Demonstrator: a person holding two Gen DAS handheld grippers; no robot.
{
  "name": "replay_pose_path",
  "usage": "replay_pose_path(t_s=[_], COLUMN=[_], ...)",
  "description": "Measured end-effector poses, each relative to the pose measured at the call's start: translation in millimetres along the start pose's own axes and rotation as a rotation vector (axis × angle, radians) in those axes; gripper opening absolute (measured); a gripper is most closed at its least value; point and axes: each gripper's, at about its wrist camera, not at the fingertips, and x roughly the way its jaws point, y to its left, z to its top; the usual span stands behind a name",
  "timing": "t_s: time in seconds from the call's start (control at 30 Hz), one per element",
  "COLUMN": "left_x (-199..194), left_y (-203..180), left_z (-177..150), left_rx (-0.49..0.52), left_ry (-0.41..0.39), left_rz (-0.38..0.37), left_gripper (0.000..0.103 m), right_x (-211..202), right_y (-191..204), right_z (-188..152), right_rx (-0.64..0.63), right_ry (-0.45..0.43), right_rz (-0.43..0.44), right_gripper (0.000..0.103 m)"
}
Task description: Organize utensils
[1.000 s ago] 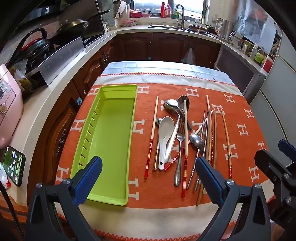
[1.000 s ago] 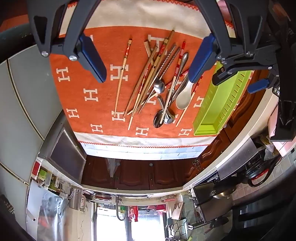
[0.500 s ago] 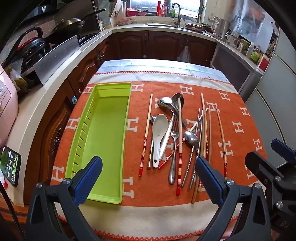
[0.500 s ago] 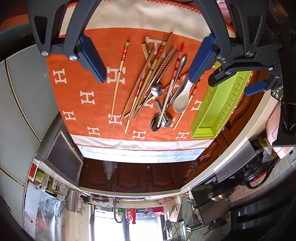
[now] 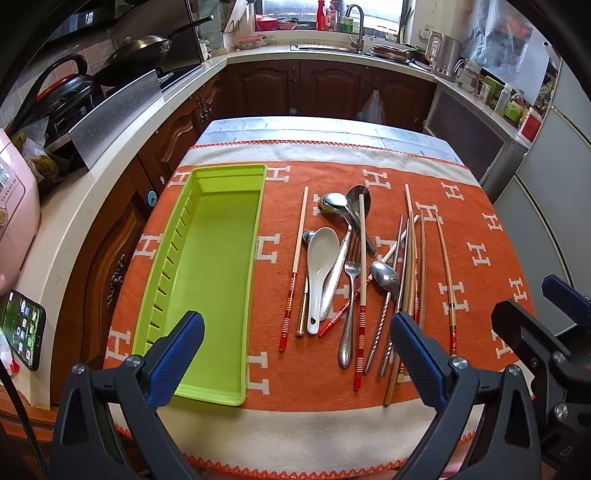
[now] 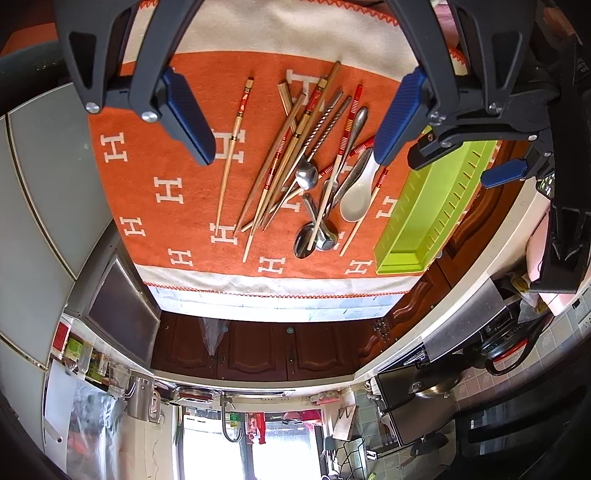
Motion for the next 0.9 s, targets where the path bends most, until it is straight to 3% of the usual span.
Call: replay_pose_path(t_s=[0.43, 0.9], left_x=[-6, -17], left_y=[-4, -10], left_z=[1, -7], left_rx=[0.011, 0.023], left_ry=[-0.005, -0.006], left_rz=[0.012, 0.011], left_gripper=[0.1, 0.099], right_x=[-5, -15], right_y=[-4, -7], right_z=[-1, -7], right_rx=[0.012, 0.026], right_ry=[-0.007, -0.019], right_rz=[0.012, 0.027], right_gripper=[0.086, 0.077])
